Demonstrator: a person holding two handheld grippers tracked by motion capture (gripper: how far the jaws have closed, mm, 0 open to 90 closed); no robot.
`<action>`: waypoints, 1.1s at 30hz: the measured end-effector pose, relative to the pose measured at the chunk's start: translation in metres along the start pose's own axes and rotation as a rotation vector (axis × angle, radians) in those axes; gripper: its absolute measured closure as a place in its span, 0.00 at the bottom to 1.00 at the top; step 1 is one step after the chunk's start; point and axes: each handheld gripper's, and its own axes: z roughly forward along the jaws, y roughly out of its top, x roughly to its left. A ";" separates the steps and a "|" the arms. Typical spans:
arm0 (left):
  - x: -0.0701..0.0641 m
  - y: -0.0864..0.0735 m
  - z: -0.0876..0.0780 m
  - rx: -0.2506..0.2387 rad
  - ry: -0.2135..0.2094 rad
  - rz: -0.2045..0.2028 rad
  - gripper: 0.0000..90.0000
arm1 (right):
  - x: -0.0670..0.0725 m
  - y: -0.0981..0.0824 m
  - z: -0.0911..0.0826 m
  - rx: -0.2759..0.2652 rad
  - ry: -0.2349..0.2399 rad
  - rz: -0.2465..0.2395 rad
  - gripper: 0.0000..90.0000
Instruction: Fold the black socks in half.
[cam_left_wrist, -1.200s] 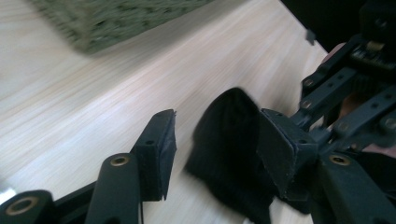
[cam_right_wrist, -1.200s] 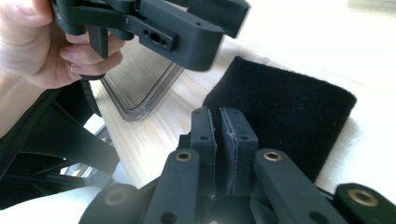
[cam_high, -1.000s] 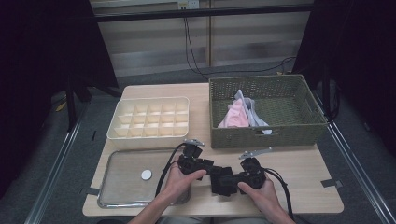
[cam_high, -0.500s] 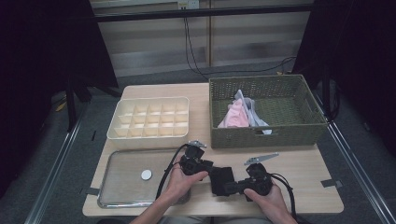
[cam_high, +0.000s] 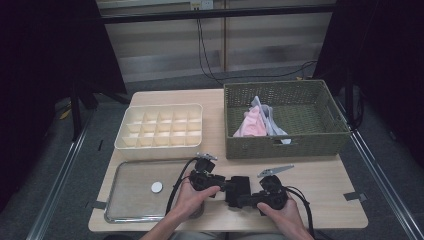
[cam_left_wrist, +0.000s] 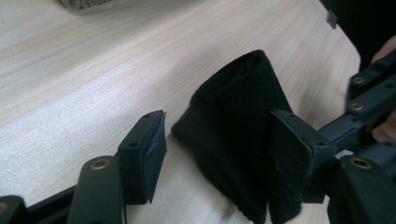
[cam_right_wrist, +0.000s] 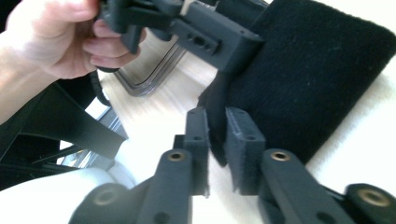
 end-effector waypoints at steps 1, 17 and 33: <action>-0.001 0.000 0.000 -0.001 -0.002 0.005 0.42 | 0.000 -0.001 -0.003 -0.002 0.010 0.004 0.84; 0.004 -0.003 0.001 0.021 -0.038 -0.014 0.44 | -0.015 0.002 -0.009 0.016 -0.123 0.039 0.82; 0.002 -0.006 0.012 0.035 -0.172 -0.042 0.54 | -0.017 0.000 -0.002 0.013 -0.132 0.023 0.85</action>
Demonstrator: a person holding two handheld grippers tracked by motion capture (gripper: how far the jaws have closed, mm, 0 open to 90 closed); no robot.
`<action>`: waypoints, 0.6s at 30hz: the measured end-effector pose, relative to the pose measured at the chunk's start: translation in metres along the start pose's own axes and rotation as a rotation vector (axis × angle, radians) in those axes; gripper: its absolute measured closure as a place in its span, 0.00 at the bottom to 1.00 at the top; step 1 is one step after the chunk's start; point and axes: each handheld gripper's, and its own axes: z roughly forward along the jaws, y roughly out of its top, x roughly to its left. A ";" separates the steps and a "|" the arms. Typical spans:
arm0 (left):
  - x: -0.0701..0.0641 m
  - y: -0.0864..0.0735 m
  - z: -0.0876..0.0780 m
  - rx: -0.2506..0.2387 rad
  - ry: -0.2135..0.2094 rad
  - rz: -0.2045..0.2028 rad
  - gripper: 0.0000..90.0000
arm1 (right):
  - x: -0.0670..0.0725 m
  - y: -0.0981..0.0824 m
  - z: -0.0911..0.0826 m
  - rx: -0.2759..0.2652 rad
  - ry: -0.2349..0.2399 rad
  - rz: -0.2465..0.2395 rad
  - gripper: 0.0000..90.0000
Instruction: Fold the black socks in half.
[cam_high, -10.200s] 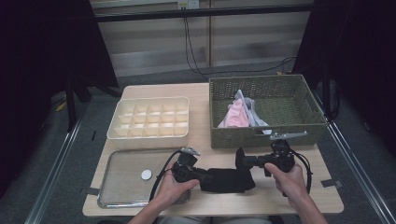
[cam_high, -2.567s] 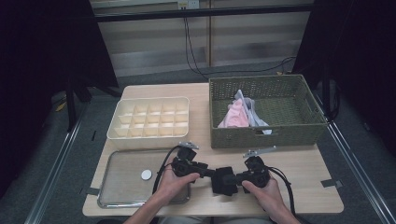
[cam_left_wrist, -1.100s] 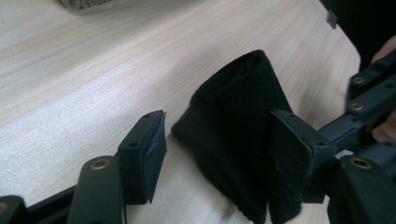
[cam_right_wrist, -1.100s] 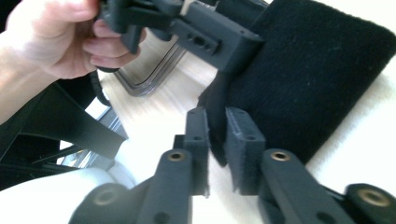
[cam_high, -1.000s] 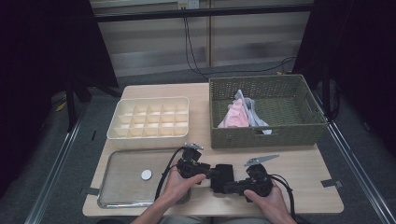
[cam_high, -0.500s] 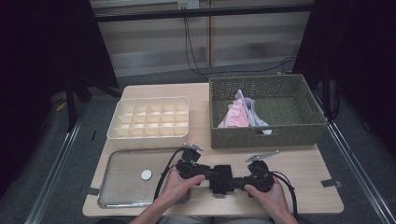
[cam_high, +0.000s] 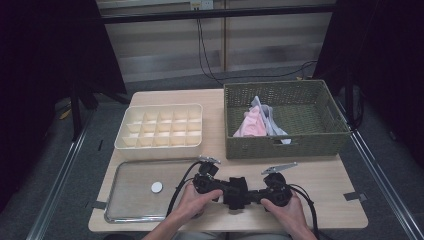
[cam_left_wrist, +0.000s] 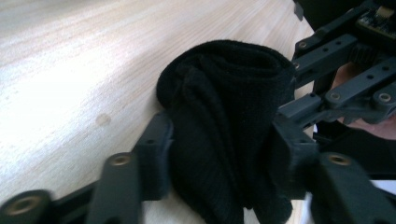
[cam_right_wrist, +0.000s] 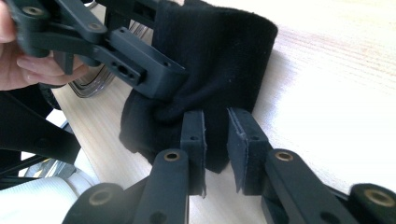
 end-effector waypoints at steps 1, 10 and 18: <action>0.001 0.000 0.001 0.002 -0.015 -0.014 0.57 | 0.000 0.000 0.000 -0.001 0.002 0.000 0.85; -0.002 0.003 -0.005 -0.026 0.002 0.054 0.72 | -0.003 0.001 -0.003 -0.023 0.016 -0.002 0.81; 0.002 0.004 -0.016 -0.061 0.028 0.046 0.72 | -0.008 0.002 -0.015 -0.085 0.052 -0.001 0.64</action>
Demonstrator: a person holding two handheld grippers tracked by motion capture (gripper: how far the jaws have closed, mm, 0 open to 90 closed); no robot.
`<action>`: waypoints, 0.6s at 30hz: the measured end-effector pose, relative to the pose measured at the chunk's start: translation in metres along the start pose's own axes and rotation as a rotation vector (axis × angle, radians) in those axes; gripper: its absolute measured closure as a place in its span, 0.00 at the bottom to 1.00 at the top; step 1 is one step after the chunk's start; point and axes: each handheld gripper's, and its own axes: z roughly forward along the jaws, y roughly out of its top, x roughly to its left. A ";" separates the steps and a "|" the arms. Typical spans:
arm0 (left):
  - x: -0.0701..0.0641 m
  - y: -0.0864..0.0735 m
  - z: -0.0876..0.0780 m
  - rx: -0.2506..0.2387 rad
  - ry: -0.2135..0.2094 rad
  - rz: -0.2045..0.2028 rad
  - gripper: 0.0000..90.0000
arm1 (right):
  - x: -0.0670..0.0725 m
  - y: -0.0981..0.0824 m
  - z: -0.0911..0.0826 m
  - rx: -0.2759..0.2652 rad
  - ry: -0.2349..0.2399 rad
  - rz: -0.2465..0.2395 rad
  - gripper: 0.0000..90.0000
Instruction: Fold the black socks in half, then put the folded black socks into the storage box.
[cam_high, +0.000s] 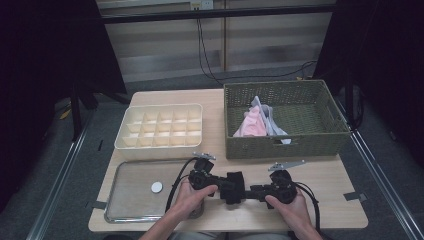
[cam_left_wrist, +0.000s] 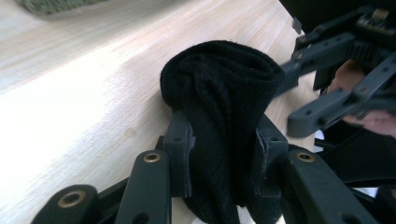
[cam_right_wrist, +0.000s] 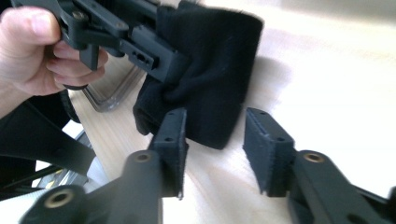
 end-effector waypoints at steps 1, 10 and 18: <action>-0.001 0.000 -0.001 0.000 0.012 0.004 0.72 | 0.000 0.000 -0.002 -0.009 -0.001 0.002 0.64; -0.001 0.001 -0.015 -0.019 0.049 0.022 0.71 | -0.003 0.002 -0.021 -0.075 -0.024 -0.006 0.55; -0.003 0.001 -0.024 -0.024 0.084 0.042 0.71 | -0.008 0.005 -0.028 -0.096 -0.035 0.007 0.50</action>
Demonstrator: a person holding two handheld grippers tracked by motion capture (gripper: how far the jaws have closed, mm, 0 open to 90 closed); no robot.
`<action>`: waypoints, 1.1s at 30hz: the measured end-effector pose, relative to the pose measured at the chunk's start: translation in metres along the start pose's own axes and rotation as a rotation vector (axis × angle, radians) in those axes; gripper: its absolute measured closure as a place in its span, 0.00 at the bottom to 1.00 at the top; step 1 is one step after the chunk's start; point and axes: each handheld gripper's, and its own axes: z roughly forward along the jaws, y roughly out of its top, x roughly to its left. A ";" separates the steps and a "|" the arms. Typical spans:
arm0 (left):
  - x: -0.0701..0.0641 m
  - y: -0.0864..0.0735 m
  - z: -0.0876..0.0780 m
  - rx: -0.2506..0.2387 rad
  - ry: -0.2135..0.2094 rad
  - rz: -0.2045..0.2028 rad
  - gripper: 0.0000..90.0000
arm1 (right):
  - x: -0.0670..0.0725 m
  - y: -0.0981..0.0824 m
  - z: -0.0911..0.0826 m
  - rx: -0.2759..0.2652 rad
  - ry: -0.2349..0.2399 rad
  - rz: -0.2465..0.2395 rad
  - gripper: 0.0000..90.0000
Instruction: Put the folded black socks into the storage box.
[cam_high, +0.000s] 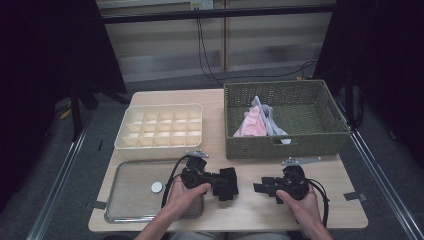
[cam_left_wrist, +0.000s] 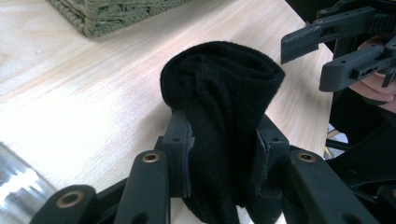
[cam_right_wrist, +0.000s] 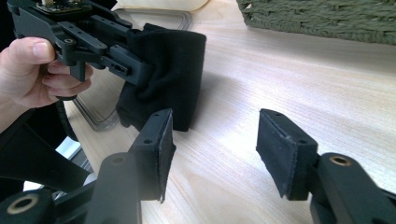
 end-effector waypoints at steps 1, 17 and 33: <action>0.000 0.000 -0.002 -0.003 -0.003 0.001 0.71 | 0.000 0.000 -0.001 0.000 0.000 0.000 0.50; -0.006 0.006 -0.040 -0.073 0.076 0.057 0.71 | 0.002 -0.006 -0.011 -0.005 -0.005 -0.027 0.42; 0.006 0.015 -0.092 -0.169 0.151 0.058 0.71 | -0.002 -0.005 -0.015 -0.044 -0.005 -0.023 0.35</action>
